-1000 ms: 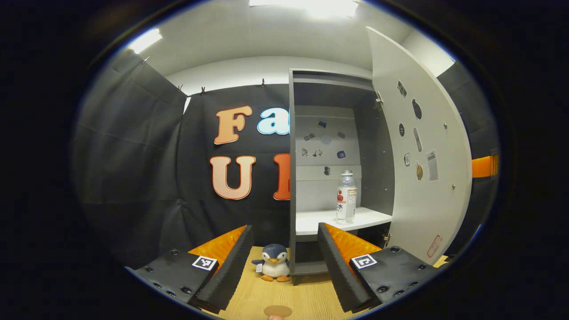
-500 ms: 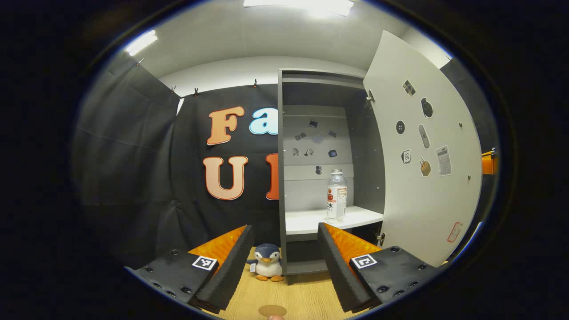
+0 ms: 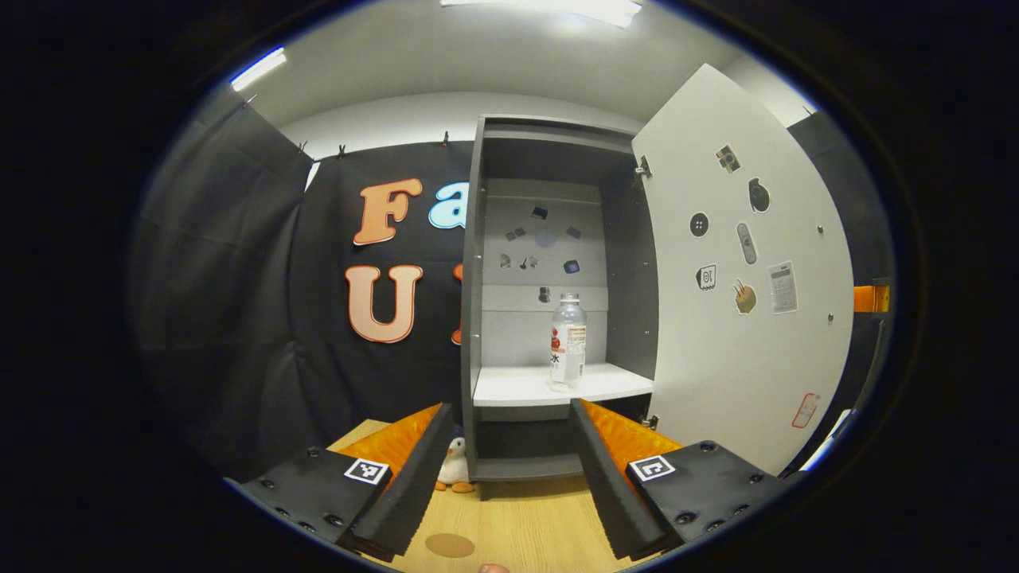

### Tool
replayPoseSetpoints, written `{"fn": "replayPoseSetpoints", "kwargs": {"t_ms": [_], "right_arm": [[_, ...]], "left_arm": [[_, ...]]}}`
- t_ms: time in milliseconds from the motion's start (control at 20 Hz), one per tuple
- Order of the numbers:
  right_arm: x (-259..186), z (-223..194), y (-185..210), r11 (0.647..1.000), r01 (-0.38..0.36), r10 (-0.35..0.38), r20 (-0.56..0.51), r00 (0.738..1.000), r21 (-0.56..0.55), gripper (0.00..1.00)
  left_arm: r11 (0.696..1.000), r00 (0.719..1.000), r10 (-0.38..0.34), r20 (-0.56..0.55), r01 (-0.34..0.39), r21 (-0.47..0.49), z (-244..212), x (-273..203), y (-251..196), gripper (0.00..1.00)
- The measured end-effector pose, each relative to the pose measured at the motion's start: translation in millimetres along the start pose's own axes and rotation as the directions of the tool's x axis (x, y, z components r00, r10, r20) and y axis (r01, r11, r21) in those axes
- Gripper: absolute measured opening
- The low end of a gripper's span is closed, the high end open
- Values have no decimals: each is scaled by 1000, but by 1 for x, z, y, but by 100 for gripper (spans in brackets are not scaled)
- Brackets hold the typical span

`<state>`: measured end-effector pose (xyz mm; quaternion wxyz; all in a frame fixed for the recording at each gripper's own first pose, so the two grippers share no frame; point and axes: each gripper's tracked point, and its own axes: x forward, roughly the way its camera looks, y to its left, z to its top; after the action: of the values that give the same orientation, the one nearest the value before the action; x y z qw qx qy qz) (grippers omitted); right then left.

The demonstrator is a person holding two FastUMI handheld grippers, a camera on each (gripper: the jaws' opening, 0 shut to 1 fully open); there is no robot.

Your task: Open the cabinet door with the right hand, grasp the bottle in the cabinet with the left hand and place it on the coaster, then close the cabinet door with the right hand.

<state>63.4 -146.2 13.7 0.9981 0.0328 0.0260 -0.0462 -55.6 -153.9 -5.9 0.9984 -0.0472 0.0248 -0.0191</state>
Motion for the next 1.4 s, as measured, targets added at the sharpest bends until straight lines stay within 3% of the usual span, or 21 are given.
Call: {"fn": "replayPoseSetpoints", "kwargs": {"t_ms": [200, 400, 450, 600, 700, 750, 800, 950, 1150, 1400], "right_arm": [[-8, 3, -6, 997, 31, -31, 6, 1000, -77, 32], [-34, 11, -7, 999, 44, -44, 3, 999, -29, 36], [-42, 14, -6, 999, 41, -41, 6, 999, -10, 44], [-60, 18, -2, 999, 30, -31, 9, 999, 21, 50], [-68, 18, 7, 1000, 16, -17, 13, 1000, 12, 61], [-69, 18, 14, 1000, 10, -10, 14, 1000, -2, 73], [-71, 17, 20, 1000, 8, -8, 10, 1000, -20, 73], [-68, 21, 42, 997, 27, -25, 31, 999, -69, 92], [-58, 28, 88, 998, -9, 13, 61, 998, -62, 88], [-25, 28, 135, 996, -11, 18, 75, 997, -93, 88]], "left_arm": [[999, 1000, -5, -15, 4, -32, -1, 0, -8, 95], [1000, 1000, -15, 1, 15, -18, 8, 8, -13, 95], [1000, 1000, -20, 5, 20, -21, 9, 10, -15, 95], [999, 999, -32, -6, 32, -37, 9, 17, -21, 94], [998, 999, -47, -13, 46, -46, 8, 26, -26, 95], [997, 998, -56, -14, 55, -49, 7, 31, -28, 95], [996, 998, -69, -11, 68, -51, 8, 37, -31, 95], [993, 994, -111, -5, 110, -31, 10, 57, -36, 95], [987, 987, -163, 4, 163, 0, 10, 89, -37, 94], [965, 965, -262, -19, 262, -31, 1, 137, -43, 94]]}}
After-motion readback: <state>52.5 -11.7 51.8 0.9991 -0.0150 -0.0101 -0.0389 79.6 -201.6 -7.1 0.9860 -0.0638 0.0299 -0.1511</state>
